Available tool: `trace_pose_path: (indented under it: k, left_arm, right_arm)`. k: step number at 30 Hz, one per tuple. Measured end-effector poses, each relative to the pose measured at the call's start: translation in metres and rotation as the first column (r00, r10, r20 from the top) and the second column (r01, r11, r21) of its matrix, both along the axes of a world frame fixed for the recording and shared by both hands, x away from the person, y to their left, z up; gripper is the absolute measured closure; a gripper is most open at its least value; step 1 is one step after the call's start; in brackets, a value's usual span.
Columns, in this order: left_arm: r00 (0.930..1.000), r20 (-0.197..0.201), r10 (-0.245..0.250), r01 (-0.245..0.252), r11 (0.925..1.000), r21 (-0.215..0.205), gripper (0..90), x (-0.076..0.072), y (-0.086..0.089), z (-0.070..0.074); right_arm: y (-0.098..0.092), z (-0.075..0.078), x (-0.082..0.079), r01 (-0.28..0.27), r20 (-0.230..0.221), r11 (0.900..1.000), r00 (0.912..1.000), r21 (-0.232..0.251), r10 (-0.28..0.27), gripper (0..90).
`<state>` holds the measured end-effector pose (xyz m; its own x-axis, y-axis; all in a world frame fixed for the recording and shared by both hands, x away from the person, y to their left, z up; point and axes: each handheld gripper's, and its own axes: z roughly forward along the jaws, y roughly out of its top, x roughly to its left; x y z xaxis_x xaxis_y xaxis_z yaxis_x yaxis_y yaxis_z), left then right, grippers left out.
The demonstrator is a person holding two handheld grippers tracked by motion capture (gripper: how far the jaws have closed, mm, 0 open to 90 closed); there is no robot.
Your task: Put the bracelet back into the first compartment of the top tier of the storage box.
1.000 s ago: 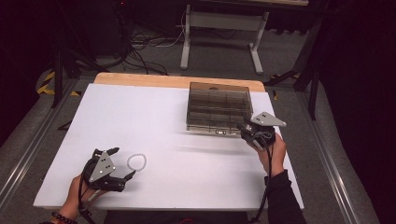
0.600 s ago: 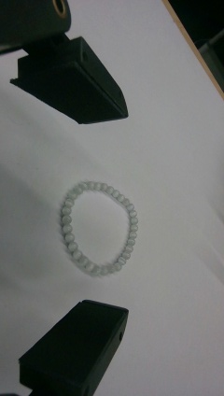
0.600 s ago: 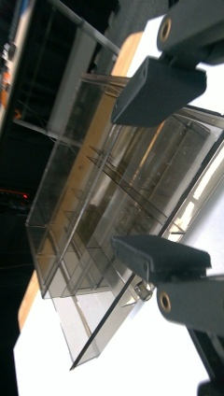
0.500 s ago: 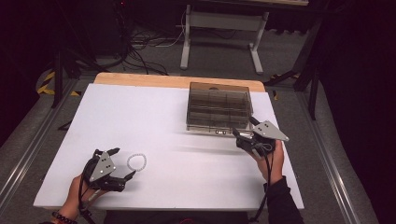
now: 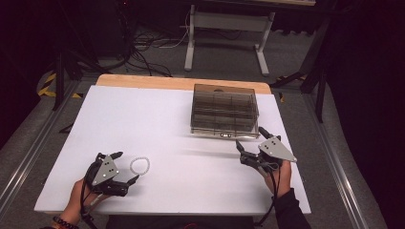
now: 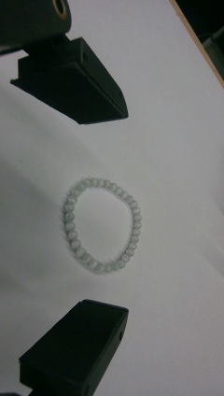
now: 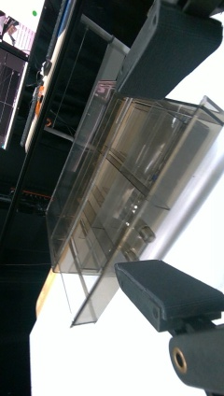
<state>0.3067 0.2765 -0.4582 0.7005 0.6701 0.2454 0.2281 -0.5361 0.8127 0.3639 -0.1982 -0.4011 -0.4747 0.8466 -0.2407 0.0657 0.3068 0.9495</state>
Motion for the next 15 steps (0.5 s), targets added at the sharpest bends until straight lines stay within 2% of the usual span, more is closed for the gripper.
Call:
trace_pose_path:
  k: [5,7,11,15]
  left_arm:
    - [1.0,-0.006,0.003,-0.003,1.0,0.001,7.4,-0.001,0.0,0.0]
    - [1.0,-0.001,0.007,-0.007,1.0,0.004,6.9,0.0,0.0,0.0]
    - [0.9999,-0.004,0.012,-0.012,0.9999,-0.008,6.8,0.0,0.001,0.0]
    - [1.0,-0.005,0.004,-0.004,1.0,0.004,6.8,0.0,0.0,0.0]
  right_arm:
    - [0.003,-0.008,-0.005,-0.026,-0.01,1.0,0.9996,-0.016,0.026,13.0]
    - [0.004,-0.012,-0.006,-0.032,-0.016,0.999,0.9994,-0.018,0.032,9.9]
    - [0.006,-0.021,-0.01,-0.069,-0.026,0.996,0.9974,-0.053,0.068,7.1]
    - [0.007,-0.026,-0.012,-0.086,-0.035,0.993,0.9959,-0.076,0.083,7.1]
